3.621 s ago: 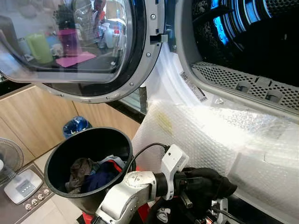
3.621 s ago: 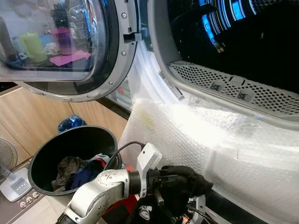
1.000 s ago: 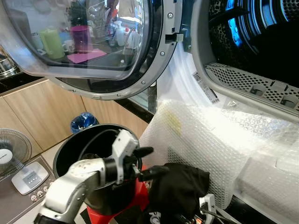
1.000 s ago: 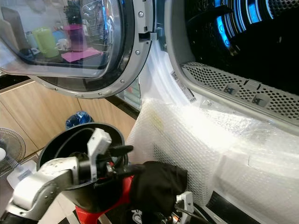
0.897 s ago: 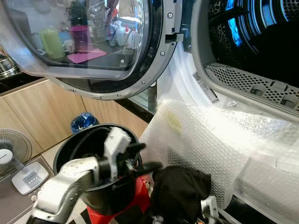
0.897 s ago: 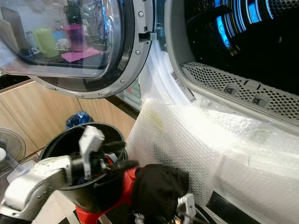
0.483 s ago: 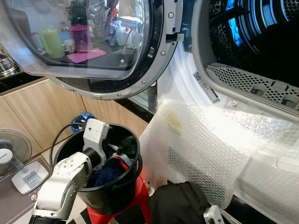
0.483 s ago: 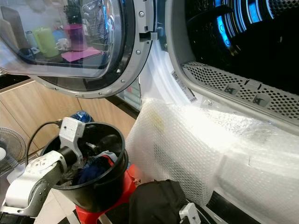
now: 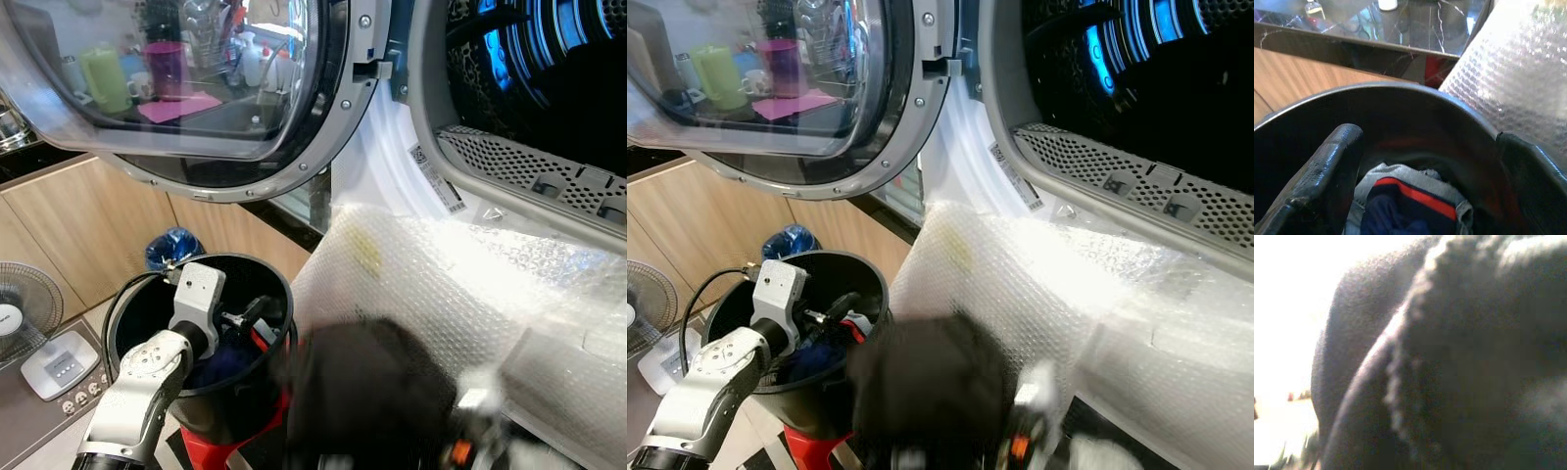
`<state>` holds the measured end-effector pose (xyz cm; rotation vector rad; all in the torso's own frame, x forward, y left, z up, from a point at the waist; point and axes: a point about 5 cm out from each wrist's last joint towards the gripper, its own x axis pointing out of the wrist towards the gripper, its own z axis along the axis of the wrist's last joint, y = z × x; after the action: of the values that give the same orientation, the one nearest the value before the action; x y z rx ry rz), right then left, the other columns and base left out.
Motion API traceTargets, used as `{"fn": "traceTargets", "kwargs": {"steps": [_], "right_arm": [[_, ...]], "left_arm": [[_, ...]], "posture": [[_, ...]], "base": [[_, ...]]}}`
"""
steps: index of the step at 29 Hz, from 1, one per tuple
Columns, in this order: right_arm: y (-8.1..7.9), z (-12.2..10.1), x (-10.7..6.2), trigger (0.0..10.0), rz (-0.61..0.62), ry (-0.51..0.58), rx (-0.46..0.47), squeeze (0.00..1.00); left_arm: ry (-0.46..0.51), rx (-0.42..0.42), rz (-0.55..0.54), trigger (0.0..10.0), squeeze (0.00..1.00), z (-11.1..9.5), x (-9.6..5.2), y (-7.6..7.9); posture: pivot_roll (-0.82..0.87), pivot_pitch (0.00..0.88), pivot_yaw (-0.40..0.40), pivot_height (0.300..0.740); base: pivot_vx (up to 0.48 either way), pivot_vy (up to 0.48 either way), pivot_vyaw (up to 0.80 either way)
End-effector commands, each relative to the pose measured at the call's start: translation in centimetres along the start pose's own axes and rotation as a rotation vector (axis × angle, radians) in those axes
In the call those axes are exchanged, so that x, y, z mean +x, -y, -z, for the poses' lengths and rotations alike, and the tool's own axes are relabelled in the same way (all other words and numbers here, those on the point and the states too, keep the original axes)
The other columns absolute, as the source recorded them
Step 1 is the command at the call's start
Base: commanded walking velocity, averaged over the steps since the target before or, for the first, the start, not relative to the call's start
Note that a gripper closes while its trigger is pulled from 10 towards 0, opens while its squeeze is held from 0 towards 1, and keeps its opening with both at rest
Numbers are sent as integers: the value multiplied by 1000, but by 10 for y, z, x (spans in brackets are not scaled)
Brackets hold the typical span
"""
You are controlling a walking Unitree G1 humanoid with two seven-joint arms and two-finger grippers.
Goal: Clothes washing
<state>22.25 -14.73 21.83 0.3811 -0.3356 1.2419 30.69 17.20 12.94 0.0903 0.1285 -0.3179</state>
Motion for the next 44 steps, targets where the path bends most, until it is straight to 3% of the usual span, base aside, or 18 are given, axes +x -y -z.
{"fn": "traceTargets", "kwargs": {"steps": [1,6,9,12,19,21,23,24,26,27,28,31,35,36,37,38,40,44], "right_arm": [[1,-33,13,0,-31,175,-16,0],[39,-123,53,0,-106,471,-54,0],[51,-144,61,0,-77,501,-116,0],[77,-191,69,0,40,621,-194,0],[106,-266,49,0,340,832,-254,0],[118,-287,38,0,572,853,-266,0],[121,-305,39,0,765,789,-359,0],[121,-305,39,0,765,789,-359,0],[128,-308,36,0,998,701,-386,0],[128,-308,36,0,998,701,-386,0],[136,-305,20,0,1305,602,-449,0],[139,-304,2,0,1531,609,-483,0],[150,-285,17,0,1520,474,-576,0],[159,-269,23,6471,1520,387,-569,0],[159,-269,23,6471,1520,387,-569,0],[167,-251,26,10000,1536,289,-567,0],[171,-244,27,10000,1537,238,-577,0],[189,-197,14,10000,1609,37,-504,0]], "left_arm": [[-8,31,-9,10000,0,3,0,-1],[-6,14,7,10000,0,6,0,6],[-7,16,8,10000,0,7,0,6],[-8,13,8,10000,0,8,0,7],[-7,6,7,10000,0,11,-2,11],[-10,0,8,10000,0,13,-2,13],[-11,-8,14,10000,0,14,-1,17],[-11,-8,14,10000,0,14,-1,17],[-11,-15,19,10000,0,14,-1,19],[-11,-15,19,10000,0,14,-1,19],[-13,-16,23,10000,0,15,0,20],[-14,-18,27,10000,0,16,0,21],[-11,-15,27,10000,0,14,1,22],[-11,-14,31,10000,0,14,1,23],[-11,-14,31,10000,0,14,1,23],[-12,-12,34,10000,0,15,1,24],[-13,-12,35,10000,0,15,1,24],[-24,-6,51,10000,0,16,0,25]], "posture": [[-49,105,48,740],[-41,94,49,740],[-38,93,48,740],[-32,90,46,740],[-30,88,35,740],[-40,86,35,740],[-42,81,41,740],[-42,81,41,740],[-47,70,39,740],[-47,70,39,740],[-51,65,37,740],[-46,63,38,740],[-42,65,41,740],[-42,65,41,740],[-42,65,41,740],[-42,65,41,740],[-42,65,41,740],[-43,67,52,740]], "base": [[0,0,0],[0,0,0],[0,0,0],[0,0,0],[0,0,0],[0,0,0],[0,0,0],[0,0,0],[0,0,0],[0,0,0],[0,0,0],[0,0,0],[0,0,0],[0,0,0],[0,0,0],[0,0,0],[0,0,0],[0,0,0]]}}
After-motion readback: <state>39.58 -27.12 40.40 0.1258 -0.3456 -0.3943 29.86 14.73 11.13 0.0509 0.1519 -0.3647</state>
